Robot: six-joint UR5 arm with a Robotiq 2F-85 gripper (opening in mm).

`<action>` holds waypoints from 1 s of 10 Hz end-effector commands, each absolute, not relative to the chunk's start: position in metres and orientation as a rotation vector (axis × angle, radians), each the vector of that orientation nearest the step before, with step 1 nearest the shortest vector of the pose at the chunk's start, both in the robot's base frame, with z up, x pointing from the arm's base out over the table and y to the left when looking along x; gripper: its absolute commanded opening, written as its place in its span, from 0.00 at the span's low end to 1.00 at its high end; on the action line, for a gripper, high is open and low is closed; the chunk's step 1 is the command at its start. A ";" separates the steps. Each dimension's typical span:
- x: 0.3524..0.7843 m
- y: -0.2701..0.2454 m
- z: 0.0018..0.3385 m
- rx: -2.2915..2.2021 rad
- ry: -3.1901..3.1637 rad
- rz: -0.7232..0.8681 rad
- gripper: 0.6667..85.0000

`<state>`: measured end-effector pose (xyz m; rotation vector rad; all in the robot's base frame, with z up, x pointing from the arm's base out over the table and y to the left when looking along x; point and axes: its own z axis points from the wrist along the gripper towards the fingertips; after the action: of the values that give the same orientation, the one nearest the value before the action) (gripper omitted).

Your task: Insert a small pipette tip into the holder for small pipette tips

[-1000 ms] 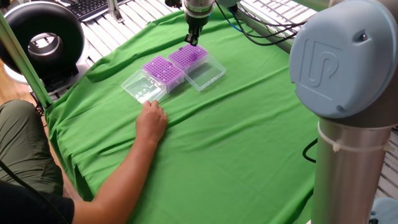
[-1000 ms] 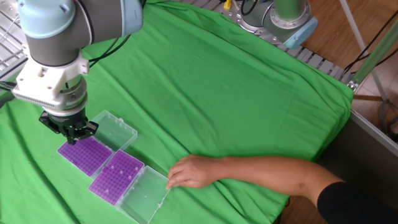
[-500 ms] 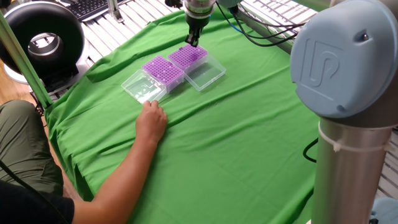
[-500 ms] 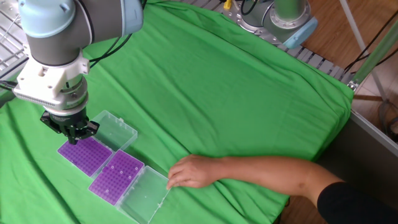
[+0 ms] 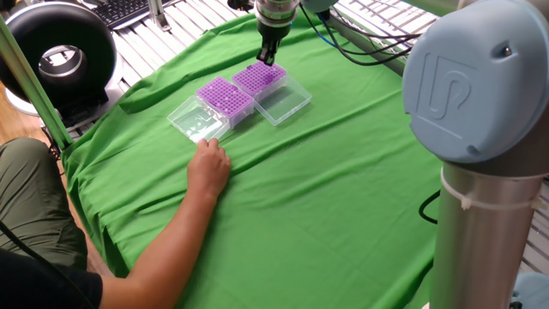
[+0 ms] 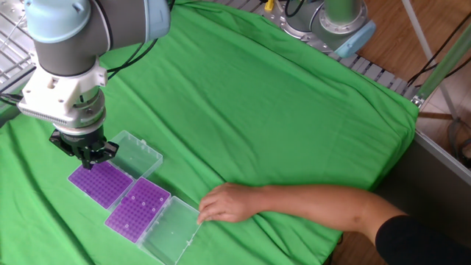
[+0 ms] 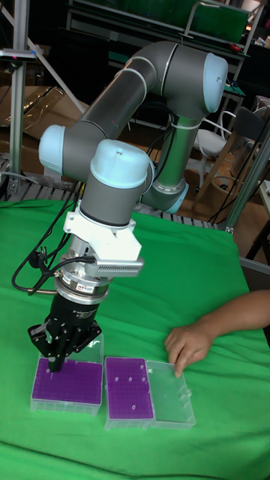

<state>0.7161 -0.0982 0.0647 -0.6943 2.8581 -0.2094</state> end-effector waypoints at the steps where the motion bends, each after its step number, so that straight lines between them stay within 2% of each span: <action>1: 0.713 -0.098 0.068 -0.684 2.864 -0.191 0.00; 10: 0.719 -0.094 0.063 -0.695 2.842 -0.178 0.00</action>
<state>0.7173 -0.0960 0.0631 -0.6971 2.8499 -0.1958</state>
